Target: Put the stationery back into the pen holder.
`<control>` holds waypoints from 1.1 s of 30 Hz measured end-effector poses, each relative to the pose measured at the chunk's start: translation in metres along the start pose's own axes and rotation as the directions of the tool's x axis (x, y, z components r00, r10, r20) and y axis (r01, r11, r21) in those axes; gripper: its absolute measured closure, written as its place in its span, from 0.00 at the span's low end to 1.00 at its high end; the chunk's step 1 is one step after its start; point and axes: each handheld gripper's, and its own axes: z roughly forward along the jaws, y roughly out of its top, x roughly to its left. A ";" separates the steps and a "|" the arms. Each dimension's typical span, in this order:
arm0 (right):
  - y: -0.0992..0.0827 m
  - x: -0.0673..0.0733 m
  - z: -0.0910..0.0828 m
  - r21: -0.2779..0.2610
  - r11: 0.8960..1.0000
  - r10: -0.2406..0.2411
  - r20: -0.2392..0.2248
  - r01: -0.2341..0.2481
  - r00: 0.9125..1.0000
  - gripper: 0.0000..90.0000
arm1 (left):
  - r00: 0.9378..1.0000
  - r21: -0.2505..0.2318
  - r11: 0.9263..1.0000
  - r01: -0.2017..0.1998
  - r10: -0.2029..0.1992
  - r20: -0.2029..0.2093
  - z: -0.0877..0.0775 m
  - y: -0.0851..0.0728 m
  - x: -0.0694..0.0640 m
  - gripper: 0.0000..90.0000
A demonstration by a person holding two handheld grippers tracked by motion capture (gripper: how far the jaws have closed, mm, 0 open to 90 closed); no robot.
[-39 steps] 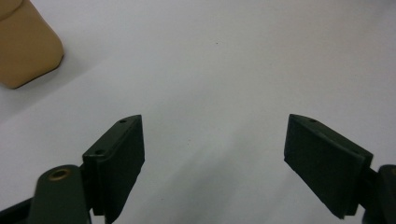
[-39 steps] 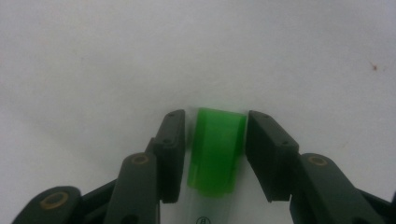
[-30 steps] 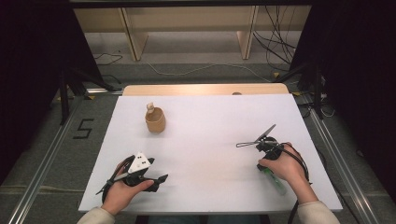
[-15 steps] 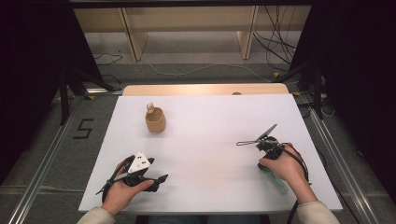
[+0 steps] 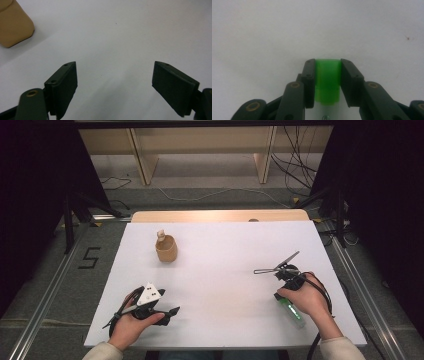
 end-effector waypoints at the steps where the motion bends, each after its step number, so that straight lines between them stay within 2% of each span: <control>1: 0.000 0.001 -0.002 -0.011 1.000 0.000 -0.006 0.000 1.000 0.75 | 1.000 0.001 1.000 -0.001 0.001 0.001 0.000 0.000 0.000 0.23; 7: 0.000 0.002 -0.014 -0.094 0.996 -0.012 -0.010 0.011 1.000 0.75 | 1.000 -0.003 1.000 0.003 -0.003 -0.001 0.000 0.000 0.000 0.23; 15: -0.001 0.005 -0.024 -0.170 0.985 -0.022 -0.018 0.019 1.000 0.75 | 1.000 -0.005 1.000 0.003 -0.003 -0.002 0.000 0.000 0.000 0.23; 19: -0.002 0.004 -0.027 -0.226 0.973 -0.051 -0.033 0.043 0.998 0.75 | 1.000 -0.001 1.000 0.000 0.000 -0.002 0.000 0.000 0.000 0.23; 22: -0.002 0.005 -0.029 -0.260 0.965 -0.054 -0.026 0.045 0.998 0.75 | 1.000 -0.005 1.000 0.003 -0.003 -0.003 0.000 0.000 0.000 0.23; 29: -0.002 0.004 -0.033 -0.348 0.935 -0.074 -0.029 0.059 0.997 0.75 | 1.000 -0.005 1.000 0.003 -0.003 -0.003 0.000 0.000 0.000 0.23; 32: -0.002 0.005 -0.035 -0.386 0.921 -0.073 -0.028 0.057 0.997 0.75 | 1.000 -0.004 1.000 0.002 -0.002 -0.001 0.000 0.000 0.000 0.23; 33: -0.002 0.004 -0.036 -0.404 0.912 -0.083 -0.025 0.066 0.996 0.75 | 1.000 -0.005 1.000 0.003 -0.003 -0.002 0.000 0.000 0.000 0.23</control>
